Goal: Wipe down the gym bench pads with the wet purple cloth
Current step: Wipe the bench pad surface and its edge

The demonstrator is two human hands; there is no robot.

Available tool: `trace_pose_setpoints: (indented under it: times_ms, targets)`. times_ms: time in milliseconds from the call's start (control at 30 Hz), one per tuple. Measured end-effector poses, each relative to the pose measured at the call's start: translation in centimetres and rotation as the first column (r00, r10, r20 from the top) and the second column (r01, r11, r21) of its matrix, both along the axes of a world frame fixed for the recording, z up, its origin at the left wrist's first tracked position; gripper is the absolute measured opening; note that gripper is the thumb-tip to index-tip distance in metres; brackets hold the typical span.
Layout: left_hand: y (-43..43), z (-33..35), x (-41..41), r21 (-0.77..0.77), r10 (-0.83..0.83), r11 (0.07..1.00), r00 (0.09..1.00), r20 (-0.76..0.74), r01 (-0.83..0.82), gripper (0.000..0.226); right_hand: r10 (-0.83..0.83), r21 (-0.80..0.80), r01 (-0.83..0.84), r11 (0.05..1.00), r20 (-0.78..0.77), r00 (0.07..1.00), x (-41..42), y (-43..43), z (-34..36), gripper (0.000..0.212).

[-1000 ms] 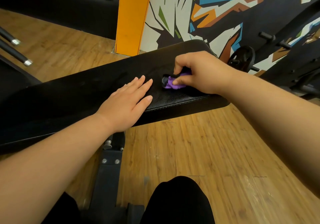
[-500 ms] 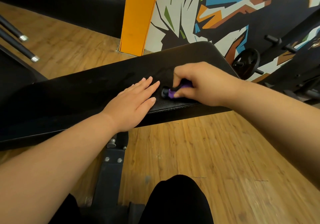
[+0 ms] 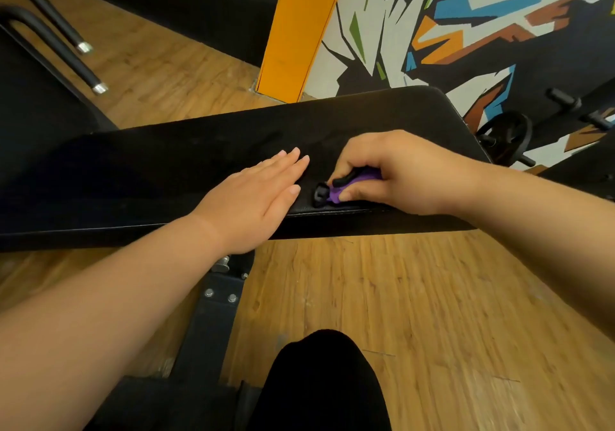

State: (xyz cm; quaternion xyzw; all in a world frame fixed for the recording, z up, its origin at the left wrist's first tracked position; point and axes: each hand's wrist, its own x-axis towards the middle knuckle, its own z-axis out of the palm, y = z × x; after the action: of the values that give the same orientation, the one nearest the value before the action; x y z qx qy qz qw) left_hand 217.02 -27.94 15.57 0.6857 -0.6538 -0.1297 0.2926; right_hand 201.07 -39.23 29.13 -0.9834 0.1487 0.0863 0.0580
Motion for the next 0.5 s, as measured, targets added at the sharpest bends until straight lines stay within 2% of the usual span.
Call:
trace_pose_setpoints:
  times_ms: [167,367,500]
  targets:
    - [0.0,-0.1,0.2,-0.017,0.034,0.999,0.999,0.028,-0.034,0.050,0.009,-0.116,-0.003,0.993,0.049,0.999,2.7,-2.0,-0.9,0.017]
    - [0.3,-0.8,0.1,-0.026,0.102,0.994,0.995,-0.016,-0.102,0.051,0.119,0.089,-0.117,0.989,-0.025,0.993,2.0,-1.5,-0.3,0.011]
    - [0.6,-1.3,-0.2,-0.047,0.137,0.989,0.990,-0.020,-0.138,0.049,0.123,-0.030,-0.124,0.992,-0.039,0.992,4.1,-2.6,-0.7,0.009]
